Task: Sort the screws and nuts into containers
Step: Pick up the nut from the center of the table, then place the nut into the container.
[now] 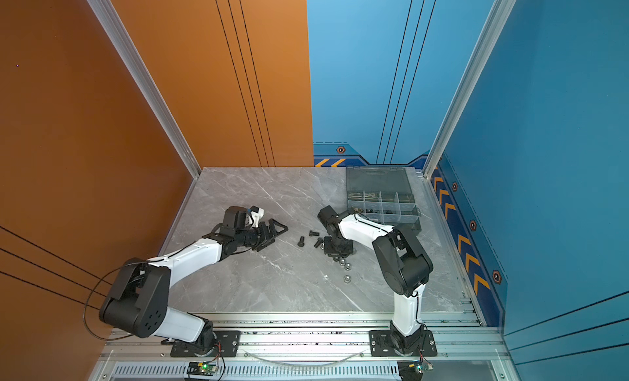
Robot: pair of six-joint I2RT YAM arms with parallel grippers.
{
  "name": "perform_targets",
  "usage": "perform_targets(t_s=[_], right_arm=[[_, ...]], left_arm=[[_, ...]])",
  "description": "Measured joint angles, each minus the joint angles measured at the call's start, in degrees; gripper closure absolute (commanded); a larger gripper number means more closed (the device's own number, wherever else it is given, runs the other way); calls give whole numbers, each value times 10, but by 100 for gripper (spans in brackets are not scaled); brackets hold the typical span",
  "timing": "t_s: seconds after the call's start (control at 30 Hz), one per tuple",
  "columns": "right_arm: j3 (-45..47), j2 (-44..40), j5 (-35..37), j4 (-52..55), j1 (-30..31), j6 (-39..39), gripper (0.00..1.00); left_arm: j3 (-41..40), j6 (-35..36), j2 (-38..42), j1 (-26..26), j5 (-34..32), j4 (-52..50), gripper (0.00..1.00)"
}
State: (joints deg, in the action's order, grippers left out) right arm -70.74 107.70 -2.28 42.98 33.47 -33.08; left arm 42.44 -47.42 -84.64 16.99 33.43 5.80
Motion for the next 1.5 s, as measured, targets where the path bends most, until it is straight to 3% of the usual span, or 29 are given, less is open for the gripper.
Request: perform_targets(t_s=[0.2, 0.4, 0.57, 0.77, 1.03, 1.23, 1.5], right_arm=[[0, -13, -11, -2, -9, 2, 94], [-2, -70, -42, -7, -60, 12, 95], [-24, -107, -57, -6, -137, 33, 96], [-76, -111, -63, -6, -273, 60, 96], [-163, -63, -54, -5, -402, 78, 97], [-195, 0, -54, -5, -441, 78, 97], [-220, 40, -55, -2, -446, 78, 97]], left_arm=[[0, 0, 0, 0, 0, 0, 2], [0, 0, 0, 0, 0, 0, 2], [0, 0, 0, 0, 0, 0, 2], [0, 0, 0, 0, 0, 0, 2], [0, 0, 2, 0, 0, 0, 2], [0, 0, 4, 0, 0, -1, 2], [0, 0, 6, 0, 0, -4, 2]])
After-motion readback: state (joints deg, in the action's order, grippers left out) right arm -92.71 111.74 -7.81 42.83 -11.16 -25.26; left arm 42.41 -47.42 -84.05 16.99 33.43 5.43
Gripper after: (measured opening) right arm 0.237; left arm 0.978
